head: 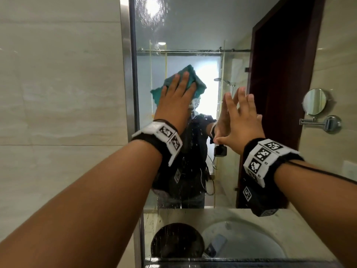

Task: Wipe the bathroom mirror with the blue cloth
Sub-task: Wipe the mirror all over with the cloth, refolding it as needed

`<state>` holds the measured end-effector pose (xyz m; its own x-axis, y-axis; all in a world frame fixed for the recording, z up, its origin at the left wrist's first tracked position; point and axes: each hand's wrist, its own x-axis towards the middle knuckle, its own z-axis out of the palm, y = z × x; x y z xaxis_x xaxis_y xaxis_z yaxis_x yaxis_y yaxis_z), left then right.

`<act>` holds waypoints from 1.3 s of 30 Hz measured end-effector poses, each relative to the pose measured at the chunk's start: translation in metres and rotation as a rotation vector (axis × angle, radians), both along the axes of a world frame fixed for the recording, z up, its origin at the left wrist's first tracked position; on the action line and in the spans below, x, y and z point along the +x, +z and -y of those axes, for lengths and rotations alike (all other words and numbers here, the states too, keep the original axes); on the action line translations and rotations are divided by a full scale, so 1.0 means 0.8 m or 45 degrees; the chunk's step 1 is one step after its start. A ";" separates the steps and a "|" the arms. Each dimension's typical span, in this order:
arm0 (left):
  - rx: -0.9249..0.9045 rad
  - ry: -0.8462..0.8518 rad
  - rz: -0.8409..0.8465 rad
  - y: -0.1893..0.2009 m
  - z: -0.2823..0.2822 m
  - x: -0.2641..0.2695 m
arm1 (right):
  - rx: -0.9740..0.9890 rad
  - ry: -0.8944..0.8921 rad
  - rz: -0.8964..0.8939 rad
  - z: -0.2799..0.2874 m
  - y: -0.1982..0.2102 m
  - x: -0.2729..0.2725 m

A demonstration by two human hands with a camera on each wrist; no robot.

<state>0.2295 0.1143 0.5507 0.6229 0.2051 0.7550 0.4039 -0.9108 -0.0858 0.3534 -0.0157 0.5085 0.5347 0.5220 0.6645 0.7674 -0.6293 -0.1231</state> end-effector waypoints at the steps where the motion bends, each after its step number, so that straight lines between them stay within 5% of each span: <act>1: 0.019 0.006 0.018 0.005 0.000 0.007 | 0.002 0.000 0.002 0.001 0.000 0.000; 8: 0.300 0.018 -0.320 -0.068 0.016 0.025 | 0.023 0.056 0.012 0.004 0.000 -0.001; 12: 0.311 -0.007 -0.332 -0.040 0.008 0.018 | 0.005 0.049 0.014 0.005 0.001 -0.001; 17: 0.109 -0.021 -0.054 -0.003 0.015 0.024 | -0.010 0.034 0.018 0.005 0.001 -0.003; 24: 0.301 -0.044 -0.353 -0.064 0.021 0.019 | -0.040 0.031 0.022 0.005 0.002 -0.002; 30: 0.276 -0.163 -0.187 -0.015 0.023 0.017 | -0.026 0.041 -0.014 0.007 0.004 -0.005; 33: 0.296 -0.038 -0.286 -0.006 0.024 0.026 | -0.031 0.035 -0.005 0.008 0.003 -0.004; 39: 0.354 0.100 -0.483 -0.063 0.017 0.015 | -0.045 0.028 0.010 0.007 0.003 -0.007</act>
<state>0.2415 0.1005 0.5003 0.8557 0.0850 0.5104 0.3638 -0.8003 -0.4766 0.3481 -0.0212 0.5109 0.5176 0.5570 0.6495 0.7819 -0.6161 -0.0948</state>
